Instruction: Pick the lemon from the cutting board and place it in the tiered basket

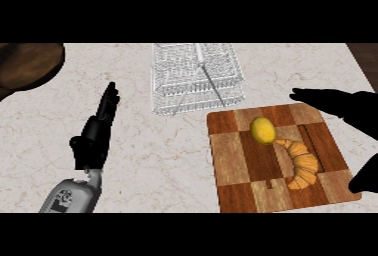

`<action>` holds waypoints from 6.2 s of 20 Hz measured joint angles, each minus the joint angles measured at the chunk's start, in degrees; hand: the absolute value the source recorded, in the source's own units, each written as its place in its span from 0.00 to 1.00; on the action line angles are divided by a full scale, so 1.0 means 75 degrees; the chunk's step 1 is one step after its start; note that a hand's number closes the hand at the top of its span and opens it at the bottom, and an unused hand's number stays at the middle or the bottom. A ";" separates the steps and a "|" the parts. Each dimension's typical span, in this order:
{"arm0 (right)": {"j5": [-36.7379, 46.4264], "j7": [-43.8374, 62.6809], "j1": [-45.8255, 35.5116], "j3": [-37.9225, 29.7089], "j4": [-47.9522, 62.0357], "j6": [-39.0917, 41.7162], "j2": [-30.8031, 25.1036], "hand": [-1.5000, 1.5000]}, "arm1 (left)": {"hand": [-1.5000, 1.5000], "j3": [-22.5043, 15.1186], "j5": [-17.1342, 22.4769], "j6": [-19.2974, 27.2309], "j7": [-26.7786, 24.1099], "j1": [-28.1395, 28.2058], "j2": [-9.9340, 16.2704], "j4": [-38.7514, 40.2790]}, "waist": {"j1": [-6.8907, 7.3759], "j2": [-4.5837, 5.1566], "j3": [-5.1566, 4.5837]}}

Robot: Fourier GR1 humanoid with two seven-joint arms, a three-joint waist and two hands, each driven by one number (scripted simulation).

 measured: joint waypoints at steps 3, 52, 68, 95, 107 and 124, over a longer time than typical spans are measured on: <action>0.0519 -0.0476 0.0076 0.0133 -0.0025 -0.0072 0.0033 0.00 | 0.50 0.0168 -0.0012 -0.0171 -0.0098 0.0073 0.0028 0.0007 | 0.0002 0.0001 0.0001; 0.4853 -0.3128 -0.0241 0.0483 0.3390 -0.1716 0.2305 0.00 | 0.50 0.0955 -0.1054 -0.0987 0.0162 0.0194 -0.0975 -0.0281 | 0.0010 0.0000 -0.0002; 0.5348 -0.3415 -0.0487 0.0313 0.4345 -0.2158 0.2878 0.00 | 0.50 0.0995 -0.1242 -0.1127 0.0170 0.0318 -0.1146 -0.0389 | 0.0012 -0.0002 -0.0001; 0.7292 0.1659 -0.0862 0.2833 0.4800 -0.3557 0.4785 1.00 | 0.50 0.0873 -0.1359 -0.1299 0.0022 0.0216 -0.1313 -0.0205 | 0.0422 -0.0043 -0.0055; 0.5362 0.6225 -0.2888 0.4772 0.3333 -0.3890 0.4930 1.00 | 0.50 0.0894 -0.1346 -0.1253 0.0098 0.0030 -0.1318 -0.0048 | 0.0402 -0.0045 -0.0015; 0.3474 0.7254 -0.6754 0.2830 0.3335 -0.3815 0.4890 1.00 | 0.50 0.1003 -0.1315 -0.1223 -0.0047 0.0129 -0.1271 0.0038 | 0.0248 -0.0059 -0.0023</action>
